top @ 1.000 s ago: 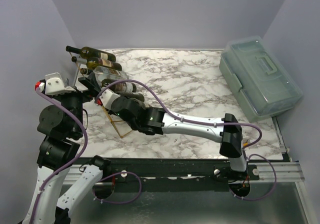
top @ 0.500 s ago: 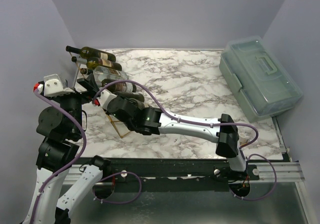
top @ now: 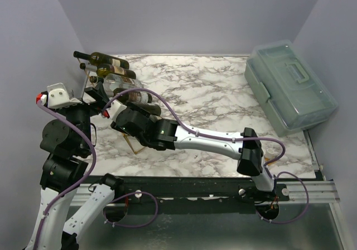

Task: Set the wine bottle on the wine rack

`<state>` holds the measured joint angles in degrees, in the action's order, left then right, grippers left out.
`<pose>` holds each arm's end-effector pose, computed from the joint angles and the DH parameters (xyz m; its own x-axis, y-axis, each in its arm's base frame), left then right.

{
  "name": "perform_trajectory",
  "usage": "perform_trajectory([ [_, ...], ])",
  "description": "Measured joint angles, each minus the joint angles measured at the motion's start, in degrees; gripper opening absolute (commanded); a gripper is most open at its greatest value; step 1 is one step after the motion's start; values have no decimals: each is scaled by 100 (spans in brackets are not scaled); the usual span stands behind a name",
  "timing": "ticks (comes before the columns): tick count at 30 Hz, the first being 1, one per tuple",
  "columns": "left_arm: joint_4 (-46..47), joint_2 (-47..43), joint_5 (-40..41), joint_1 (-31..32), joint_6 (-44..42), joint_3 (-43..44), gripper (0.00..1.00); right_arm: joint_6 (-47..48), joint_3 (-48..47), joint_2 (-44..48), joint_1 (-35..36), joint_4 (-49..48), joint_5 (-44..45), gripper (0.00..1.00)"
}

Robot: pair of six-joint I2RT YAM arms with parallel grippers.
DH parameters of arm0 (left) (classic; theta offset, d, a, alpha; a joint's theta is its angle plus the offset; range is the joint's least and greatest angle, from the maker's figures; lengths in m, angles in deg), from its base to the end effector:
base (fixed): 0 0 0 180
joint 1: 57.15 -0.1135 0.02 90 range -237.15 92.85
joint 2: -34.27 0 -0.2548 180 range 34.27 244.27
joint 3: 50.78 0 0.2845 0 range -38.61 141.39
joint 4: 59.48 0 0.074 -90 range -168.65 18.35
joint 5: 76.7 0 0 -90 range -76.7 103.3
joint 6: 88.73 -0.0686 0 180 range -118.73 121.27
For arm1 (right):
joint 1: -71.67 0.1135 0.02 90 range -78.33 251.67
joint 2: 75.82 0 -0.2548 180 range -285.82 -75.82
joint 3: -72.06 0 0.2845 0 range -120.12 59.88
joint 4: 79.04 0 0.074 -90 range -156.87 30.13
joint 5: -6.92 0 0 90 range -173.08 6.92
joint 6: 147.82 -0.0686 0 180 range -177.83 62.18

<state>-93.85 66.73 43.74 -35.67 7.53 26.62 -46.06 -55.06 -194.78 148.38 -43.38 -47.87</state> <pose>0.1405 -0.0179 0.4756 0.1858 -0.1741 -0.9670 -0.1283 0.9715 -0.1996 0.1627 0.5168 0.3168 0.0342 -0.5797 -0.8141 -0.6850 0.5796 -0.4414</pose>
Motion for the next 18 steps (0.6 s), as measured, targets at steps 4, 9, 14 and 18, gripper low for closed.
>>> perform_trajectory([
  [4, 20, 0, 4, 0, 4, 0, 99, -42, -31, -2, 17, 66, -37, 68],
  [9, 15, 0, 4, 0, 11, 0, 99, -151, -31, -2, 24, 111, -162, 71],
  [14, 22, 0, 4, 0, 15, 0, 99, -210, -96, -2, 35, 223, -212, 75],
  [18, 87, 0, 2, 0, 39, 37, 99, -219, -229, -2, 57, 369, -273, 76],
])
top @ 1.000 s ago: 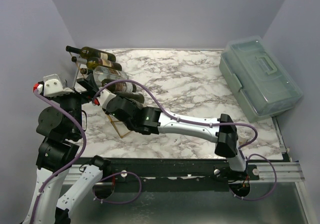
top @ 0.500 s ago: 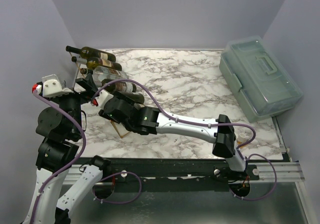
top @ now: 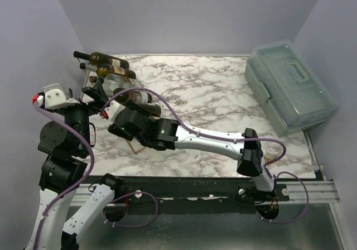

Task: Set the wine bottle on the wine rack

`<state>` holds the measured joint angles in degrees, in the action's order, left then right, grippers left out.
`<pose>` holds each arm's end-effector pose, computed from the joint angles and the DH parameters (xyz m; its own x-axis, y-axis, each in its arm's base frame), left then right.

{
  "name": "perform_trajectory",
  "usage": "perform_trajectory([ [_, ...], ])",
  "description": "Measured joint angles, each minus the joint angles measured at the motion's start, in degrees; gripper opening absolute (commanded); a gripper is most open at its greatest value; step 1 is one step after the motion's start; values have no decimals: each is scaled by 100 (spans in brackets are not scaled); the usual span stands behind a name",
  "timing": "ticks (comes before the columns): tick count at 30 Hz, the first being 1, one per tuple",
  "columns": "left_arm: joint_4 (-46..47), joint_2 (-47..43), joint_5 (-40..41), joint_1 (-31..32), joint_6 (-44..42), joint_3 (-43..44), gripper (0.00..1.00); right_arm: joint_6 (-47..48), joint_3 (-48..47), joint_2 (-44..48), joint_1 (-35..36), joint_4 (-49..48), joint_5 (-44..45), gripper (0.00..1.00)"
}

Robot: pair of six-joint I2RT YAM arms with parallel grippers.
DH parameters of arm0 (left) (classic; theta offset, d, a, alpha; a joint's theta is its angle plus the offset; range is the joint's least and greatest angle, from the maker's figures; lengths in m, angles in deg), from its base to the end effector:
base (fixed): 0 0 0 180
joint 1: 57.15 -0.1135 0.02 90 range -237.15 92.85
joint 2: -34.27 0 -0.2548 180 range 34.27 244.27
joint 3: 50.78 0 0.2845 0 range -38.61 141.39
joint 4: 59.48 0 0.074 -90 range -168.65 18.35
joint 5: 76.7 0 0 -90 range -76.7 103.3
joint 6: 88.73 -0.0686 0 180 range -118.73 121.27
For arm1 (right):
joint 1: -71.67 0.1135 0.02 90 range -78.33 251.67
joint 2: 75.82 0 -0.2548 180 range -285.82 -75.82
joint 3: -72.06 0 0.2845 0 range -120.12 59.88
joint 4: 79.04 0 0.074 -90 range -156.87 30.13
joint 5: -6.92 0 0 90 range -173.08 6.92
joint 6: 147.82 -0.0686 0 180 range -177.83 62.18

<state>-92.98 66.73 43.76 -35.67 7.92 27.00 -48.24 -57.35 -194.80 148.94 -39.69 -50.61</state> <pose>0.1387 -0.0172 0.4798 0.2062 -0.1884 -0.9602 -0.1230 0.9685 -0.2165 0.1546 0.5173 0.3241 0.0146 -0.5723 -0.8199 -0.7271 0.5568 -0.4017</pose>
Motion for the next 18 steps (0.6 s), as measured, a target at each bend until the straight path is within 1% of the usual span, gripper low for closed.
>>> perform_trajectory([
  [15, 72, 2, -9, 2, 63, 131, 99, -87, -271, 28, 90, 55, -201, 79],
  [18, 63, 7, -17, 2, 66, 131, 99, -114, -258, 111, 114, 74, -229, 81],
])
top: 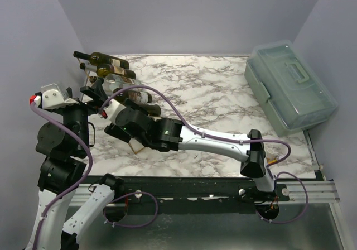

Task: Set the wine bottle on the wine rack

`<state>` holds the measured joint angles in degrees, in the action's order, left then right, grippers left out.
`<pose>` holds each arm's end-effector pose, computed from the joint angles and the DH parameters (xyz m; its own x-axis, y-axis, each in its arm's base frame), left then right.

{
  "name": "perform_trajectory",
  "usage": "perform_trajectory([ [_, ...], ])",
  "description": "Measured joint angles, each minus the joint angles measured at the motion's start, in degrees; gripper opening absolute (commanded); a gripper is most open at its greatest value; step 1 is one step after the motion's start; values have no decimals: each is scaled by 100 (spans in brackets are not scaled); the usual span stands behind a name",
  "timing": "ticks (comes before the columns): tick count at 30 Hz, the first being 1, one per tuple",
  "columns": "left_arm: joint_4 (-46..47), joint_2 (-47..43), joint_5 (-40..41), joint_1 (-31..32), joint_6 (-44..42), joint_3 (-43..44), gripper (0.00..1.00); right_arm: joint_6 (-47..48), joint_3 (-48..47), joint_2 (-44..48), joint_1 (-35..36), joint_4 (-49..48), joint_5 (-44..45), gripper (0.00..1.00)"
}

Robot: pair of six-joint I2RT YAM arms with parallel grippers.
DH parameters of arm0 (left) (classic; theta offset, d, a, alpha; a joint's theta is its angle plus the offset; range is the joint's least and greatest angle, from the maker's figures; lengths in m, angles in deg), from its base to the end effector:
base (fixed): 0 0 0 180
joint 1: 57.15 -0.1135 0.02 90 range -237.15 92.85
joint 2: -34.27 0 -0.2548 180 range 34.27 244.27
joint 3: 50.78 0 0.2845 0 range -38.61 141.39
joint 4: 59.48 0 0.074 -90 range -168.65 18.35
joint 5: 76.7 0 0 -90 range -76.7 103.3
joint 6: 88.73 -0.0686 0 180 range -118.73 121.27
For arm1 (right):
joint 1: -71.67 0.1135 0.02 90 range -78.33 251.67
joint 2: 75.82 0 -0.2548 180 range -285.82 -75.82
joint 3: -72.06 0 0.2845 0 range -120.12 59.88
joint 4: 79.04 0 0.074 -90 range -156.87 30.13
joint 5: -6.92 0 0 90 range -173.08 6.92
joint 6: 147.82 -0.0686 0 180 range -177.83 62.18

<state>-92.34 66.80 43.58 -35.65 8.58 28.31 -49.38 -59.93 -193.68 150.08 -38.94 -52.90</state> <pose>0.1339 -0.0156 0.4886 0.2363 -0.2112 -0.9485 -0.1101 0.9640 -0.2421 0.1412 0.5170 0.3498 0.0239 -0.5148 -0.8570 -0.7607 0.5468 -0.3497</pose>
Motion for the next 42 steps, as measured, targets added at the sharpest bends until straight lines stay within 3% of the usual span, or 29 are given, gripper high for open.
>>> perform_trajectory([
  [12, -72, 271, -269, 0, 103, 52, 99, 20, 1860, 2214, 83, -664, 704, 100],
  [22, -225, 616, -540, 0, 96, 240, 99, 17, 3370, 4730, 101, -1156, 2162, 100],
  [32, -118, 730, -555, 0, -116, 887, 99, -435, 3451, 6461, 103, -785, 3060, 100],
  [42, 105, 879, -553, 0, -424, 1141, 99, -431, 3626, 6767, 103, -848, 3346, 100],
])
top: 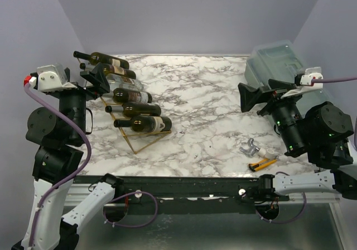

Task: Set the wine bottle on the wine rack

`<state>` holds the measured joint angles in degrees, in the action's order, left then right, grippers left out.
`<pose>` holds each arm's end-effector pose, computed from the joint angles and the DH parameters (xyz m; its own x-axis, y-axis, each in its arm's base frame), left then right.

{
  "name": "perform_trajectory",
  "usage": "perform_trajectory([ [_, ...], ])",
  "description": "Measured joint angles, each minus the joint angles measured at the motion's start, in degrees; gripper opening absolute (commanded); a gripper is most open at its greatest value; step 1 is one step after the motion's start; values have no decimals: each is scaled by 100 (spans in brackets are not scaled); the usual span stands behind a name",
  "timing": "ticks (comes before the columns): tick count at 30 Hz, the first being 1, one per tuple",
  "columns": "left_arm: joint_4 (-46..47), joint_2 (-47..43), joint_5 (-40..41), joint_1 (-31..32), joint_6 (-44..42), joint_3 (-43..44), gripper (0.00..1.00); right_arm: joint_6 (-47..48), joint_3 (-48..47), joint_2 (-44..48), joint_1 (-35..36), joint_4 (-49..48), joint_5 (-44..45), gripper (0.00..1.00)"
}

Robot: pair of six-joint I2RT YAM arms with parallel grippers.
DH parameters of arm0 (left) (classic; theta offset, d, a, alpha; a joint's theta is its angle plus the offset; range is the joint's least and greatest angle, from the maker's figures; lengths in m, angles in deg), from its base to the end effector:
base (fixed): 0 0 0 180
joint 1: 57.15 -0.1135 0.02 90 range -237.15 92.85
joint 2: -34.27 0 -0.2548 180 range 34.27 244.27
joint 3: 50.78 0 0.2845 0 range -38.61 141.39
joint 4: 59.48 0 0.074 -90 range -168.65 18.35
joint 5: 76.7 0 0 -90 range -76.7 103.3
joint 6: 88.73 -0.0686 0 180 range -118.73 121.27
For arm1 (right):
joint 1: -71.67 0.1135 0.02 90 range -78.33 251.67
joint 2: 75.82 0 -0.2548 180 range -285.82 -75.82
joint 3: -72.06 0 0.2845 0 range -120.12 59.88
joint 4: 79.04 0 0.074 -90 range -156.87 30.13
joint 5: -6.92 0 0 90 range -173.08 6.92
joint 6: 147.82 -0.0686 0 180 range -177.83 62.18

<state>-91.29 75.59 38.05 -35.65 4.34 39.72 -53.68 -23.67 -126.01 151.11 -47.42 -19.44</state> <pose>0.1452 -0.0263 0.5377 0.2795 -0.1624 -0.9463 -0.0240 0.9841 -0.1759 0.0893 0.1436 0.5374 0.0640 0.1683 -0.9837 -0.2732 0.9510 0.1449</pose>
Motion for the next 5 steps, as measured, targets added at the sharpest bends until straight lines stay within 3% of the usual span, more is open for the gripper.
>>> perform_trajectory([
  [5, 37, 0, 2, 0, -74, 0, 99, 197, 232, 31, 0, -254, 7, 100],
])
